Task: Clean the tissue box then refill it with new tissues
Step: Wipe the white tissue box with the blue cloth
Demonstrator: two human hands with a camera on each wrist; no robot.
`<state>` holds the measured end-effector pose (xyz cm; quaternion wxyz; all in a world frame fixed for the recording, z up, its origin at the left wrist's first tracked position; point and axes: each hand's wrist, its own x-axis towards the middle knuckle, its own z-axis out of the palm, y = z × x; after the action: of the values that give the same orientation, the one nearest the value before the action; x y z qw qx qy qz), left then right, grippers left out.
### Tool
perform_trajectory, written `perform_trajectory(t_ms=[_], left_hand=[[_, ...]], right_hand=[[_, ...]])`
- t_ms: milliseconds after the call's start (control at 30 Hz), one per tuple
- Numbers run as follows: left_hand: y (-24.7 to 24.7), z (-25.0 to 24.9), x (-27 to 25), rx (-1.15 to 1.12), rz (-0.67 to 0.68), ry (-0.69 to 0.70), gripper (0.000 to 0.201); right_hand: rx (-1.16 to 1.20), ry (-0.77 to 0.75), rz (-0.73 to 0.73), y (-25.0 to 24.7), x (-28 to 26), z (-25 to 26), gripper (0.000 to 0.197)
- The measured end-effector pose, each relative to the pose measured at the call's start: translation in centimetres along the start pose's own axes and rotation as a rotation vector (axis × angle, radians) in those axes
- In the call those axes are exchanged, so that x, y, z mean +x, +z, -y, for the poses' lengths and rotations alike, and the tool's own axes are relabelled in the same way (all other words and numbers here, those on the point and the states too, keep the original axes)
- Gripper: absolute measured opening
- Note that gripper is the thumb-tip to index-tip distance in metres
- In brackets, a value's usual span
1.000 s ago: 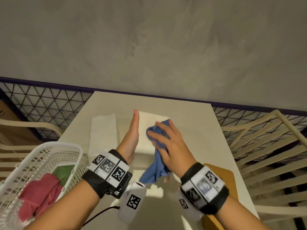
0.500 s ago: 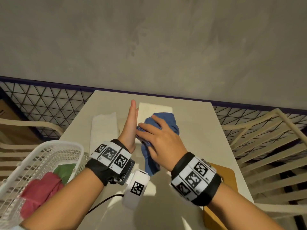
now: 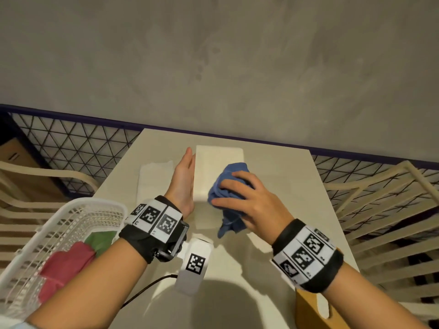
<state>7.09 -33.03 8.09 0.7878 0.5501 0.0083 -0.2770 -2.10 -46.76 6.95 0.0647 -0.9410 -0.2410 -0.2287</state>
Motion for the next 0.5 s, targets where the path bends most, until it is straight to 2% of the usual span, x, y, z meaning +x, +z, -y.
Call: perform_trajectory(t_ms=[100, 233, 367, 500], left_hand=[[1.2, -0.1, -0.5, 0.027, -0.012, -0.010, 0.057], [1.7, 0.3, -0.4, 0.041, -0.007, -0.068, 0.071], [0.7, 0.0, -0.2, 0.013, 0.014, -0.042, 0.059], [0.8, -0.2, -1.2, 0.142, -0.032, 0.018, 0.051]], right_hand=[[-0.075, 0.011, 0.055, -0.4, 0.1, 0.4, 0.059], [-0.093, -0.084, 0.034, 0.0, 1.8, 1.9, 0.046], [-0.079, -0.086, 0.013, 0.0, 1.5, 1.2, 0.047], [0.090, 0.115, -0.101, 0.1, -0.4, -0.5, 0.029]])
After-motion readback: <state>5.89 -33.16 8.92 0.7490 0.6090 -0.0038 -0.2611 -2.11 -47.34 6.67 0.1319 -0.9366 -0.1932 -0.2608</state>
